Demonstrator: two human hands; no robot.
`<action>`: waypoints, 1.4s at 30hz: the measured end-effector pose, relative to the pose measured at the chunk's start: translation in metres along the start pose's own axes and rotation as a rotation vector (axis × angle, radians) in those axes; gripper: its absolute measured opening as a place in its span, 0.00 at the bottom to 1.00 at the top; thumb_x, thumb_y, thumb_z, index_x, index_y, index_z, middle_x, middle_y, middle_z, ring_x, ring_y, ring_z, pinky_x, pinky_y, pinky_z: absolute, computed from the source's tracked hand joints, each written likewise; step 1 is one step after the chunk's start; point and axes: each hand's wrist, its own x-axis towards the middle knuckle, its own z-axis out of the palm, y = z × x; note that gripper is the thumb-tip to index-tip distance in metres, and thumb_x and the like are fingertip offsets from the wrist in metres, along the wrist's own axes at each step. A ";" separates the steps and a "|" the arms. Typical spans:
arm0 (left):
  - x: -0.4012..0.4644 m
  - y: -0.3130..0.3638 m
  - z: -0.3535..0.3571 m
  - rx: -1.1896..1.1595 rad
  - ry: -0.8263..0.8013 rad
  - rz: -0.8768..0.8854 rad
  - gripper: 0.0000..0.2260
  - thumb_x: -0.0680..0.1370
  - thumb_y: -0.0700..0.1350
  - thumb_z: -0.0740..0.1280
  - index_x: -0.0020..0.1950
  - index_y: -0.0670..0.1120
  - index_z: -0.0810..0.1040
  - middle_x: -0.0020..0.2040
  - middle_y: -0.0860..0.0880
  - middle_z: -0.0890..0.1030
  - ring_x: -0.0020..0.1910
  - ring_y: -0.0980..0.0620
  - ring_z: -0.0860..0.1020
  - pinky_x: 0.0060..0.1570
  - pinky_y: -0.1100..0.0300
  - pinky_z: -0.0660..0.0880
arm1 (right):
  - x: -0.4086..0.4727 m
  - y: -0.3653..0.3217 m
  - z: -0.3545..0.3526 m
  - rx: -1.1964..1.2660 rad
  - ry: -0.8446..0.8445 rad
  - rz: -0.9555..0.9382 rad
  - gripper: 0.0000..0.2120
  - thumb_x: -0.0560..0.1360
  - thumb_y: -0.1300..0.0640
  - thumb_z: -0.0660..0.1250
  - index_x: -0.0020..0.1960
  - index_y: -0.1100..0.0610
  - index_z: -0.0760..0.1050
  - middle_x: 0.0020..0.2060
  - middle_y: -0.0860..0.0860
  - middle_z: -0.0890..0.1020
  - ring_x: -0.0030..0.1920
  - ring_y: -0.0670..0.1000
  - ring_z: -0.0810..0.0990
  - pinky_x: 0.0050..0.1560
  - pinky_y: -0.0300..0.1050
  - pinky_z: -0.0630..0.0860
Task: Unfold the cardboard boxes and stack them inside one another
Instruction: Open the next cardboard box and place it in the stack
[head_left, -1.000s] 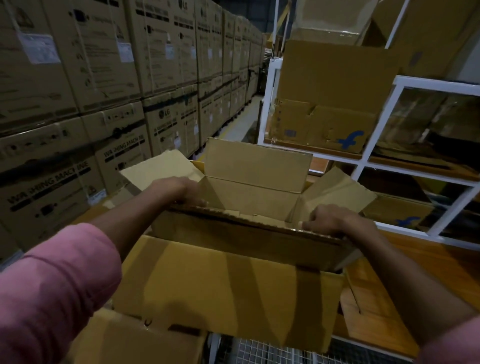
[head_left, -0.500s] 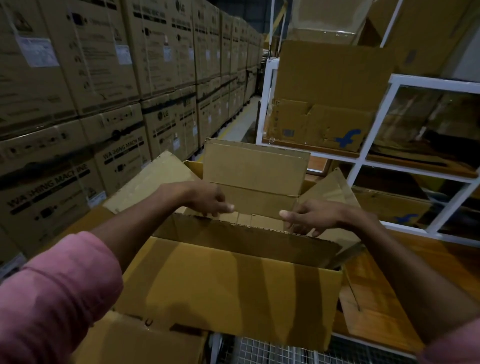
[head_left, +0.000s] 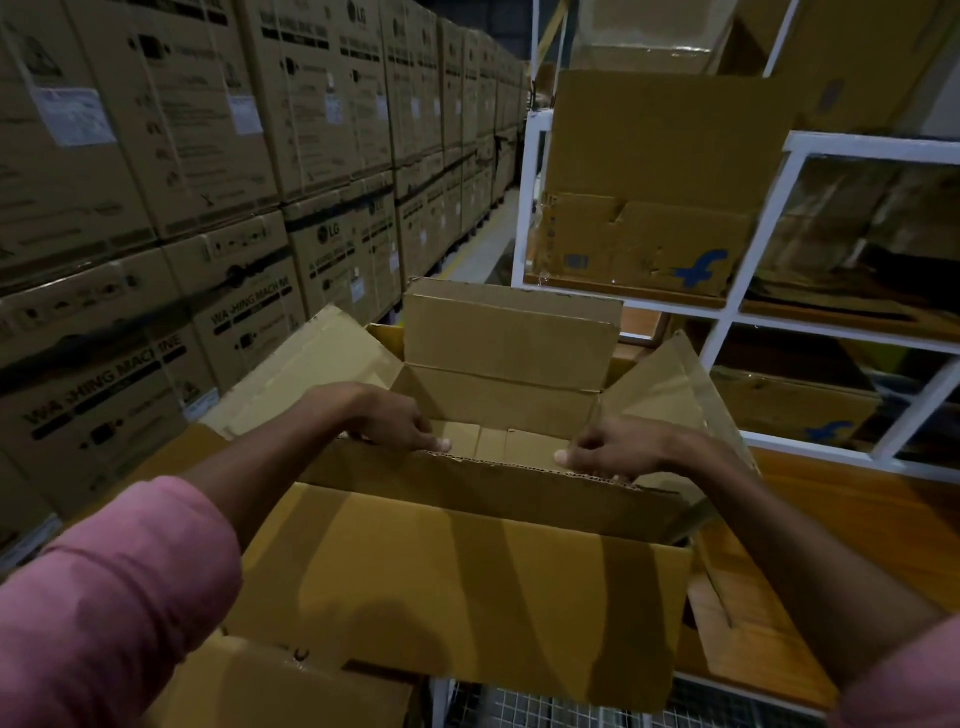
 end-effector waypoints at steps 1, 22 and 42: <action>0.003 0.001 -0.002 -0.016 0.013 0.004 0.32 0.78 0.70 0.58 0.73 0.50 0.75 0.69 0.47 0.77 0.66 0.44 0.77 0.67 0.41 0.75 | 0.004 0.002 -0.001 0.002 0.041 -0.012 0.13 0.81 0.38 0.61 0.51 0.46 0.77 0.48 0.47 0.82 0.49 0.48 0.82 0.47 0.44 0.81; 0.171 0.053 -0.072 0.125 0.180 -0.045 0.33 0.81 0.61 0.66 0.81 0.47 0.63 0.79 0.44 0.66 0.76 0.41 0.67 0.73 0.44 0.67 | 0.186 0.059 -0.048 -0.230 0.292 -0.034 0.41 0.80 0.40 0.65 0.84 0.48 0.46 0.83 0.52 0.38 0.82 0.59 0.39 0.78 0.66 0.50; 0.324 0.058 -0.132 0.100 0.326 -0.107 0.48 0.80 0.56 0.69 0.82 0.51 0.33 0.78 0.51 0.24 0.81 0.42 0.35 0.77 0.32 0.51 | 0.297 0.121 -0.119 -0.496 0.272 -0.033 0.48 0.80 0.39 0.63 0.82 0.54 0.33 0.79 0.51 0.27 0.79 0.56 0.27 0.79 0.65 0.39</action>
